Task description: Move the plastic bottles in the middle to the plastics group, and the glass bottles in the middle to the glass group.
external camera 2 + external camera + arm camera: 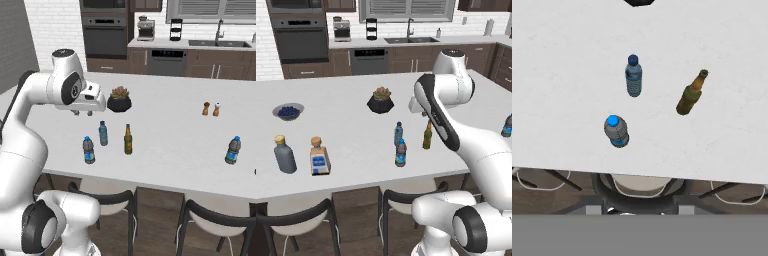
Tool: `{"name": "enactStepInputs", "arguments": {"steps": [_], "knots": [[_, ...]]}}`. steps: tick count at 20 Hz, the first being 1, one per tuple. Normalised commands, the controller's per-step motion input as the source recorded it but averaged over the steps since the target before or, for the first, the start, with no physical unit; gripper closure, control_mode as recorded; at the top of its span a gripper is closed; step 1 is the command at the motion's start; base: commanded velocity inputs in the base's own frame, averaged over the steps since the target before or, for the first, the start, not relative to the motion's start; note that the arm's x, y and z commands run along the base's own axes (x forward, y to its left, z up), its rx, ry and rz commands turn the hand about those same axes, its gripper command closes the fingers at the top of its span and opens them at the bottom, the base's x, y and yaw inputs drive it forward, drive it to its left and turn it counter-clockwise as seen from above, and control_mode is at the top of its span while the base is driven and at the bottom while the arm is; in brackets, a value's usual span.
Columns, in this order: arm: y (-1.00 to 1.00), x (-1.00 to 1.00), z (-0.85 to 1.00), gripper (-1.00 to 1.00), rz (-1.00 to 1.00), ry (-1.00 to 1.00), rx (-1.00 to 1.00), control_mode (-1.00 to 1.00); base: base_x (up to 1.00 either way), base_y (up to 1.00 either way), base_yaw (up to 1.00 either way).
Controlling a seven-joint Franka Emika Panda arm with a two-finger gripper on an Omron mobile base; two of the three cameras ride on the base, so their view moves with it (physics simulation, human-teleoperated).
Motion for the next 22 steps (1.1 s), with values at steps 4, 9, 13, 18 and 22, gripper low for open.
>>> {"name": "enactStepInputs", "arguments": {"steps": [4, 9, 13, 18, 22], "knots": [[0.01, -0.05, 0.00, -1.00, 0.01, 0.00, -0.01, -1.00, 0.00, 0.00, 0.00], [0.00, -0.15, -0.15, -1.00, 0.03, 0.07, -0.09, -1.00, 0.00, 0.00, 0.00], [-0.13, -0.43, -0.31, -1.00, 0.33, 0.00, 0.01, -1.00, 0.00, 0.00, 0.00], [-0.19, -0.29, -0.21, -1.00, 0.70, 0.00, 0.17, -1.00, 0.00, 0.00, 0.00], [-0.15, -0.17, -0.30, -1.00, 0.86, -0.01, 0.13, -1.00, 0.00, 0.00, 0.00]]}}
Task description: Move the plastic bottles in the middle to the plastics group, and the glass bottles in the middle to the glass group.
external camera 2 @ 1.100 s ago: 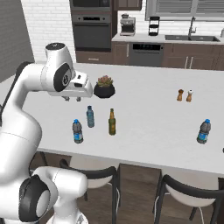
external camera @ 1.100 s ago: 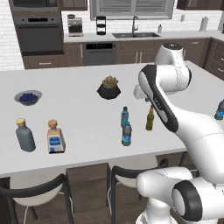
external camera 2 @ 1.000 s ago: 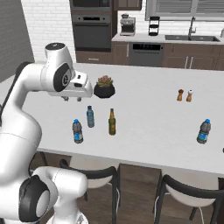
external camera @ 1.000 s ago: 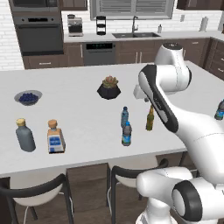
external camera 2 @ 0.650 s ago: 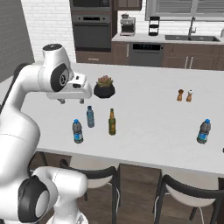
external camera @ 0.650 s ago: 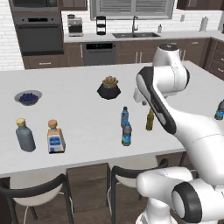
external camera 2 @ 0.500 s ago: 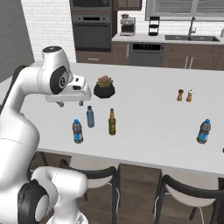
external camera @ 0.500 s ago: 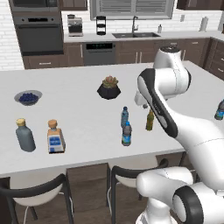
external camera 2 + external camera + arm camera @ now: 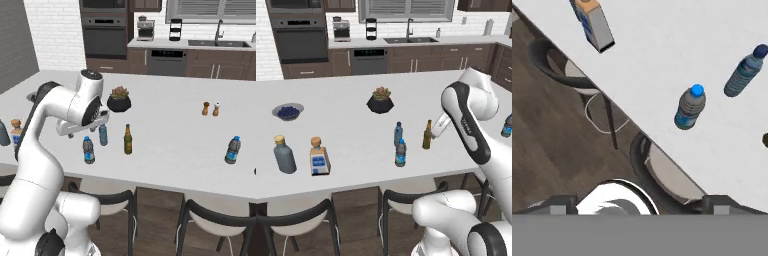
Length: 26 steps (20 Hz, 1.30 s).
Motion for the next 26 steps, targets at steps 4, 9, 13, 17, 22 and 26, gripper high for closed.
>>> {"name": "enactStepInputs", "arguments": {"steps": [4, 9, 13, 17, 22, 26], "knots": [[-0.23, -0.05, -0.33, -1.00, 0.87, -0.18, 0.14, -1.00, 0.00, 0.00, 0.00], [-0.14, 0.00, -0.42, -1.00, 0.47, -0.25, 0.14, -1.00, 0.00, 0.00, 0.00], [-0.05, 0.00, -0.53, -1.00, 0.25, -0.41, 0.21, -1.00, 0.00, 0.00, 0.00], [0.00, 0.02, -0.44, -1.00, 0.07, -0.36, 0.24, -1.00, 0.00, 0.00, 0.00], [0.00, -0.03, -0.21, -1.00, 0.05, -0.09, 0.24, -1.00, 0.00, 0.00, 0.00], [0.07, 0.27, -0.29, -1.00, 0.01, 0.00, 0.13, -1.00, 0.00, 0.00, 0.00]]}}
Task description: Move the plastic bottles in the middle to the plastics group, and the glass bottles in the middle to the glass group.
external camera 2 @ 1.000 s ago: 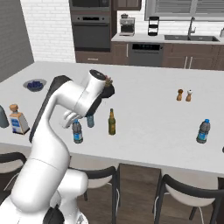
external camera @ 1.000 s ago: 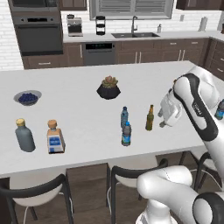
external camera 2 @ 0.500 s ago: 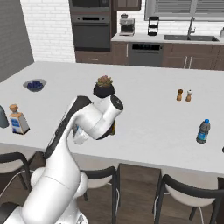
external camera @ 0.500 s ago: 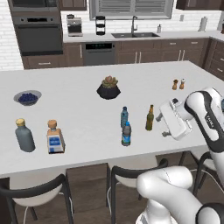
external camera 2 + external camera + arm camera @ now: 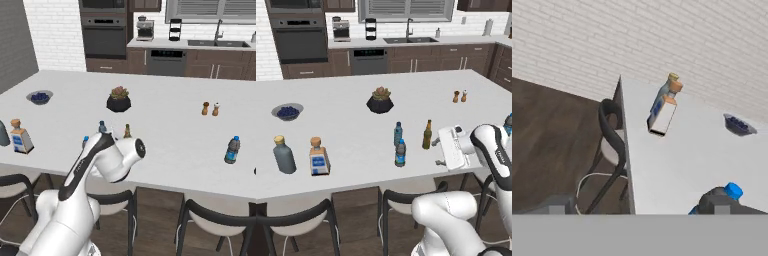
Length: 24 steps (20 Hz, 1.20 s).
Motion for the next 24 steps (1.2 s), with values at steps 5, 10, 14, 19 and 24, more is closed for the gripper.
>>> {"name": "enactStepInputs", "arguments": {"steps": [5, 10, 14, 19, 24], "knots": [[0.14, 0.53, -0.08, -1.00, 0.00, 0.06, 0.04, -1.00, 0.00, 0.00, 0.00], [0.14, 0.54, -0.01, -1.00, 0.00, 0.24, 0.00, -1.00, 0.00, 0.00, 0.00], [0.06, 0.48, -0.11, -1.00, 0.01, 0.13, 0.00, -1.00, 0.00, 0.00, 0.00], [0.00, 0.26, -0.16, -1.00, 0.04, 0.03, 0.00, -1.00, 0.00, 0.00, 0.00], [0.00, 0.10, -0.27, -1.00, 0.00, 0.00, 0.00, -1.00, 0.00, 0.00, 0.00]]}}
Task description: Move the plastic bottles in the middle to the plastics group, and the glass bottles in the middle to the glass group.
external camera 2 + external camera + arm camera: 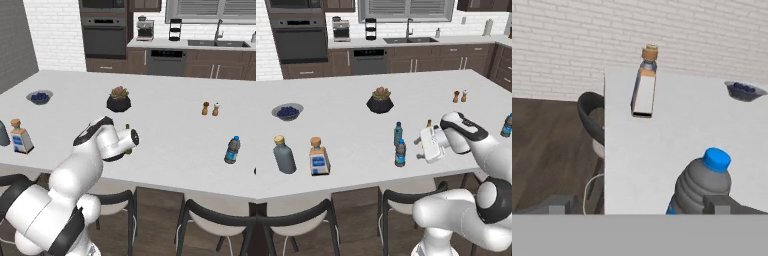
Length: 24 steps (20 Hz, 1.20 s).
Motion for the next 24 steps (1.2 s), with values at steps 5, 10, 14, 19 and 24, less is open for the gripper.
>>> {"name": "enactStepInputs", "arguments": {"steps": [5, 10, 14, 19, 24], "knots": [[0.00, 0.25, -0.19, -1.00, 0.00, 0.00, 0.04, -1.00, 0.00, 0.00, 0.00], [0.01, 0.22, -0.08, -1.00, 0.00, 0.00, 0.06, -1.00, 0.00, 0.00, 0.00], [0.04, 0.23, -0.10, -1.00, 0.00, 0.00, 0.04, -1.00, 0.00, 0.00, 0.00], [0.07, 0.20, -0.12, -1.00, 0.00, 0.00, 0.03, -1.00, 0.00, 0.00, 0.00], [0.09, 0.18, -0.10, -1.00, 0.00, 0.00, 0.03, -1.00, 0.00, 0.00, 0.00]]}}
